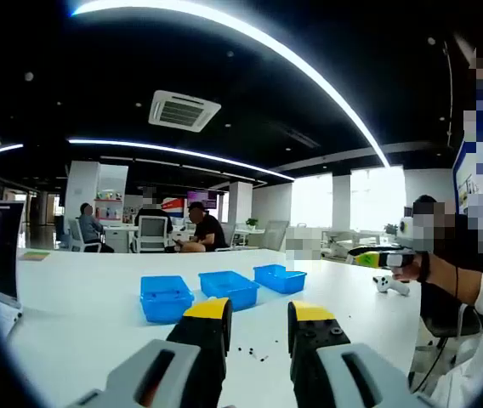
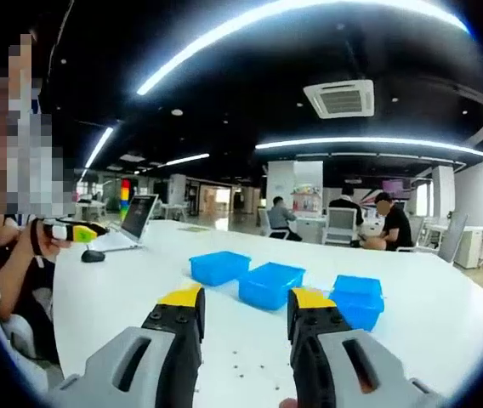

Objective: Pick up the resistors one by one and place each resistor into its matching bin, sorting the parts by color and model until every resistor is separated into the correct bin for its type

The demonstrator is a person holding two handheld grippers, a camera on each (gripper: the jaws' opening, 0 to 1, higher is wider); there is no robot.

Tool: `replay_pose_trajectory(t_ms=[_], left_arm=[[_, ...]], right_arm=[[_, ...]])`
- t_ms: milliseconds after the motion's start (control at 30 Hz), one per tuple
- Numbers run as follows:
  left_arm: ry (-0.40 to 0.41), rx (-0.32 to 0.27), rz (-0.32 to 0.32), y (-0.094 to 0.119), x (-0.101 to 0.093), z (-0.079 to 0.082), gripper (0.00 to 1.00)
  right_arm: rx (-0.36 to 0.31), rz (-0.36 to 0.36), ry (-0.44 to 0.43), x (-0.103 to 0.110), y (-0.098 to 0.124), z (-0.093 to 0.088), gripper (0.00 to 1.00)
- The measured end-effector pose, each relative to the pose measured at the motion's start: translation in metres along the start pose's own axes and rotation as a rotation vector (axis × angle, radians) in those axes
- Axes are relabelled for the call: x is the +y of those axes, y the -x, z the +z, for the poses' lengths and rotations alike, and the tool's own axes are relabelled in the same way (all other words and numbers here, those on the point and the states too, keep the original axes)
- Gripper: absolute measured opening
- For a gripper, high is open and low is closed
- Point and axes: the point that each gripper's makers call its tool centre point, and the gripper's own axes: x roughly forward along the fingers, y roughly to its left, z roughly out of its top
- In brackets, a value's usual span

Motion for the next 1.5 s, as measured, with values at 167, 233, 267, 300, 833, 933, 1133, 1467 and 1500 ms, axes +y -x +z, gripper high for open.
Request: replay_pose_trajectory(t_ms=[167, 233, 267, 300, 833, 933, 1133, 1467, 1500], left_arm=[[0.000, 0.002, -0.004, -0.001, -0.001, -0.001, 0.28], [-0.001, 0.001, -0.005, -0.001, -0.002, -0.001, 0.28], [-0.001, 0.000, -0.005, 0.000, -0.002, 0.000, 0.28], [-0.001, -0.001, -0.003, 0.000, -0.002, 0.000, 0.28], [-0.001, -0.014, 0.009, 0.005, 0.003, 0.004, 0.29], [0.001, -0.017, 0.012, 0.006, 0.005, 0.005, 0.29], [0.005, -0.020, 0.016, 0.006, 0.007, 0.005, 0.28], [0.000, -0.015, 0.024, 0.007, 0.010, 0.003, 0.28], [0.003, -0.015, 0.024, 0.007, 0.010, 0.003, 0.28]], right_arm=[[0.107, 0.123, -0.005, 0.033, -0.023, -0.002, 0.31], [0.172, 0.180, 0.039, 0.048, -0.036, -0.009, 0.29], [0.203, 0.216, 0.073, 0.056, -0.042, -0.012, 0.28], [0.225, 0.256, 0.113, 0.064, -0.049, -0.014, 0.27], [0.692, 0.841, 0.727, 0.145, -0.109, -0.098, 0.19], [0.757, 0.886, 0.762, 0.151, -0.120, -0.114, 0.18], [0.823, 0.911, 0.794, 0.154, -0.141, -0.131, 0.17], [0.890, 0.943, 0.780, 0.156, -0.146, -0.146, 0.13], [0.892, 0.937, 0.779, 0.156, -0.149, -0.146, 0.13]])
